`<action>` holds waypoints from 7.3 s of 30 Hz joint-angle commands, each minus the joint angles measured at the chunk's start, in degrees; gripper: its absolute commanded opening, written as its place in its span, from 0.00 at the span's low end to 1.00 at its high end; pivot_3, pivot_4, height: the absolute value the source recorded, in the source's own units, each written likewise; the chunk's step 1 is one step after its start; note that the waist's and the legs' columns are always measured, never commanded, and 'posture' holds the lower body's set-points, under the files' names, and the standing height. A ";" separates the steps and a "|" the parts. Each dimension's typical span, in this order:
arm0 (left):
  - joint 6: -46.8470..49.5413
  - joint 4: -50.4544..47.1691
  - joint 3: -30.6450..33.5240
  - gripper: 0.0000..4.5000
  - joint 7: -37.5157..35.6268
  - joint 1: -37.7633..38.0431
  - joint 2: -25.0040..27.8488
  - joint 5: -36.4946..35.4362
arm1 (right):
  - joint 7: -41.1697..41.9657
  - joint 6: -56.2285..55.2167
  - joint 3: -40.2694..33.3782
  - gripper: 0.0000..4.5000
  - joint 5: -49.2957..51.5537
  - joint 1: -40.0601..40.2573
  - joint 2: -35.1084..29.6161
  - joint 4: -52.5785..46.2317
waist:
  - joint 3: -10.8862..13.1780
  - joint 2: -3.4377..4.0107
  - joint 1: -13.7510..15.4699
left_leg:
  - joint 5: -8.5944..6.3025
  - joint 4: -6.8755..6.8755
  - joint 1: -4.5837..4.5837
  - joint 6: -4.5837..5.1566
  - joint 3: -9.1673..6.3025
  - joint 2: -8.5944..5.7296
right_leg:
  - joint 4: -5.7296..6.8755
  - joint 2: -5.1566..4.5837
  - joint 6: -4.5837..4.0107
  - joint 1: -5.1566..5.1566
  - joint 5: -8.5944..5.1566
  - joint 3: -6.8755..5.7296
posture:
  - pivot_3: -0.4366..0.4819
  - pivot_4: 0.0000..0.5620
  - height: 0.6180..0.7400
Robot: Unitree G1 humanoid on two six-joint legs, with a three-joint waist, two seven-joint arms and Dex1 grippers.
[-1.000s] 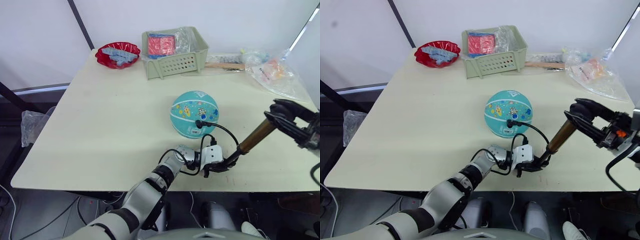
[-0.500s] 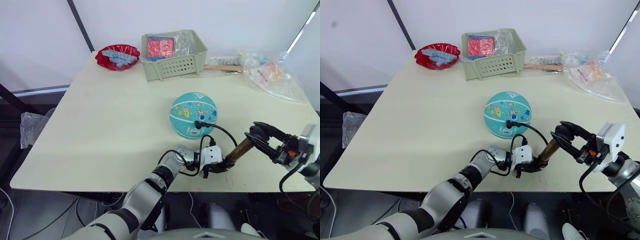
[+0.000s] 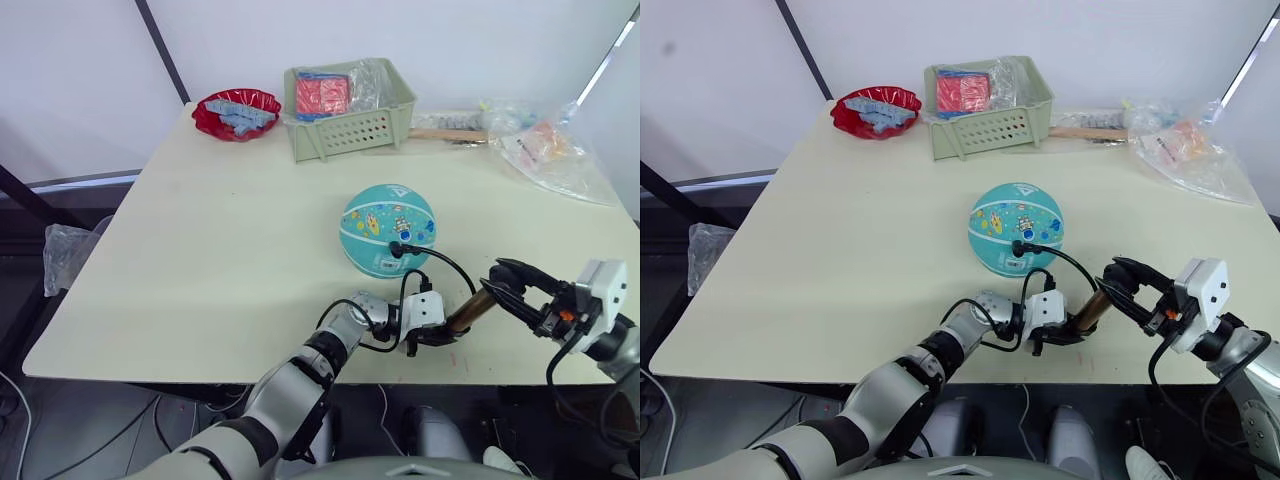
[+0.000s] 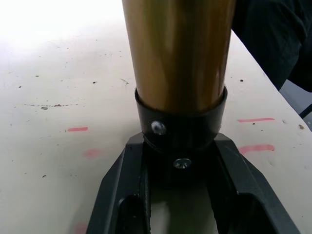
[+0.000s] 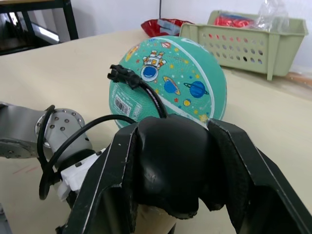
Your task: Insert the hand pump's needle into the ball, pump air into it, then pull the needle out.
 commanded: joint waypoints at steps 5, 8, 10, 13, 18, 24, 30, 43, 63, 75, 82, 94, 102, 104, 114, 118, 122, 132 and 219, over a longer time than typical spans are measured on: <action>2.70 4.12 -1.78 0.23 -0.28 2.34 1.29 2.68 | -0.07 5.13 -13.17 0.37 13.12 -4.69 -6.69 -6.37 | 0.11 0.02 0.06 | 0.00 0.01 -0.05 0.00 -0.01 -0.12 | -0.01 -0.02 0.00 0.00 0.00 -0.01 | 0.48 0.27 0.98; 2.64 4.19 -1.86 0.23 -0.23 2.30 1.21 2.78 | -0.62 7.27 -16.86 0.37 17.00 -6.16 -9.07 -6.89 | 0.17 0.06 0.05 | 0.01 0.02 -0.05 0.00 0.00 -0.12 | -0.01 -0.07 0.01 0.01 0.01 0.00 | 0.48 0.27 0.98; 2.61 4.22 -1.90 0.23 -0.19 2.27 1.16 2.82 | -1.25 8.40 -18.79 0.37 19.23 -7.37 -10.18 -6.94 | 0.18 0.07 0.05 | 0.01 0.03 -0.06 0.00 -0.01 -0.12 | -0.01 -0.06 0.01 0.01 0.01 0.00 | 0.48 0.27 0.98; 2.61 4.27 -1.88 0.23 -0.21 2.13 1.19 2.82 | -1.87 10.13 -21.47 0.37 22.14 -9.20 -11.98 -6.67 | 0.19 0.05 0.05 | 0.01 0.03 -0.06 0.00 -0.01 -0.12 | -0.01 -0.06 0.02 0.01 0.01 0.00 | 0.48 0.27 0.98; 2.52 4.32 -1.93 0.23 -0.36 2.00 1.23 2.87 | -1.37 12.53 -24.68 0.37 24.45 -10.89 -14.86 -5.48 | 0.20 0.04 0.04 | 0.01 0.06 -0.08 0.00 0.00 -0.11 | -0.01 -0.08 0.02 0.01 0.01 0.00 | 0.48 0.27 0.98; 2.58 4.21 -1.84 0.23 -0.46 2.12 1.28 2.74 | -0.28 12.70 -19.27 0.37 20.37 -7.18 -12.44 -7.58 | 0.18 0.00 0.03 | 0.01 0.06 -0.06 0.00 -0.01 -0.11 | 0.00 -0.07 0.02 0.03 0.01 0.00 | 0.48 0.27 0.98; 2.64 4.00 -1.81 0.23 -0.47 2.34 1.56 2.74 | 0.67 10.87 -12.10 0.37 15.34 -4.77 -8.94 -8.35 | 0.09 -0.10 -0.11 | 0.01 0.06 0.04 0.00 -0.01 -0.08 | 0.06 -0.03 0.01 0.06 0.01 0.01 | 0.48 0.27 0.98; 2.69 3.64 -1.69 0.23 -0.59 2.52 1.89 2.62 | 4.15 -3.02 3.08 0.37 -3.06 0.52 2.60 3.78 | -0.20 -0.51 -0.28 | 0.01 0.02 0.29 0.00 0.00 -0.04 | 0.09 0.12 -0.01 0.21 0.00 0.03 | 0.48 0.27 0.98; 4.75 2.08 0.80 0.81 -3.56 2.29 1.57 -0.35 | 4.83 -11.61 11.72 0.37 -12.32 0.50 5.26 10.60 | -0.40 -0.20 -1.22 | 0.01 -0.06 0.86 -0.03 -0.02 0.10 | 0.08 0.02 -0.06 0.74 -0.05 0.01 | 0.48 0.27 0.98; 5.14 -8.83 3.16 0.99 -8.54 5.04 4.83 -4.89 | 4.62 -11.98 12.87 0.37 -12.91 0.30 5.77 10.32 | -0.18 -0.14 -1.52 | 0.05 -0.09 0.87 -0.10 -0.04 0.11 | 0.07 0.02 -0.05 0.70 -0.02 0.00 | 0.48 0.27 0.98; 10.09 -27.08 3.37 0.99 -12.87 12.63 11.48 -9.61 | 4.09 -14.18 13.09 0.37 -13.85 -0.21 6.55 11.12 | 0.10 0.13 -1.54 | 0.05 -0.15 0.79 -0.11 -0.04 0.12 | 0.06 -0.02 -0.07 0.60 -0.03 0.02 | 0.48 0.27 0.98; 18.43 -55.02 9.01 0.99 -17.90 25.30 26.40 -23.47 | 3.98 -15.94 10.10 0.37 -12.48 -1.17 6.42 11.19 | 0.62 0.59 -1.44 | 0.14 -0.19 0.72 -0.31 -0.02 0.06 | 0.05 -0.25 -0.06 0.55 -0.02 0.05 | 0.48 0.27 0.98; 20.99 -65.87 15.06 0.99 -20.52 28.92 34.98 -32.56 | 3.43 -14.70 6.96 0.37 -9.17 -2.73 5.79 10.58 | 1.07 0.85 -1.47 | 0.16 -0.21 0.70 -0.34 -0.02 0.06 | 0.05 -0.23 -0.06 0.52 -0.03 0.05 | 0.48 0.27 0.98; 21.71 -67.66 16.01 0.99 -20.74 29.57 36.54 -34.30 | 3.18 -14.17 5.98 0.37 -8.27 -3.28 5.65 10.69 | 1.16 0.99 -1.42 | 0.16 -0.23 0.68 -0.36 0.00 0.05 | 0.05 -0.22 -0.06 0.49 -0.03 0.06 | 0.48 0.27 0.98; 24.73 -73.86 18.76 0.99 -19.47 32.41 40.34 -38.82 | 2.88 -14.04 1.23 0.37 -7.82 -8.02 2.85 13.36 | 1.57 1.20 -1.31 | 0.17 -0.23 0.61 -0.37 0.11 -0.11 | 0.03 -0.25 -0.04 0.43 -0.03 0.11 | 0.48 0.27 0.98; 26.17 -75.98 18.97 0.99 -18.29 32.66 40.55 -39.60 | 3.39 -14.69 0.04 0.37 -7.90 -8.96 1.71 14.25 | 1.79 1.26 -1.28 | 0.22 -0.23 0.55 -0.44 0.12 -0.13 | 0.05 -0.21 -0.02 0.39 -0.02 0.11 | 0.48 0.27 0.98; 27.08 -77.52 19.50 0.99 -17.25 33.20 40.75 -40.34 | 3.82 -15.75 -1.37 0.37 -7.81 -9.92 1.26 15.47 | 1.90 1.26 -1.34 | 0.24 -0.24 0.54 -0.46 0.20 -0.17 | 0.04 -0.14 0.00 0.37 -0.03 0.16 | 0.48 0.27 0.98; 27.76 -78.61 19.30 0.99 -15.27 32.75 40.58 -40.87 | 8.45 -20.21 -0.53 0.37 -10.09 -11.23 0.36 18.41 | 2.16 1.11 -1.38 | 0.31 -0.25 0.54 -0.58 0.38 -0.21 | 0.37 -0.01 0.00 0.16 -0.03 0.38 | 0.48 0.27 0.98; 31.62 -66.72 19.88 1.00 1.87 13.41 29.55 -36.43 | 3.41 -36.69 9.71 0.99 -0.21 8.12 -1.13 5.16 | 2.64 0.51 -1.28 | 0.71 -0.15 0.74 -1.21 0.75 0.17 | 0.96 0.70 -0.21 -0.02 0.06 1.03 | 0.48 0.27 0.98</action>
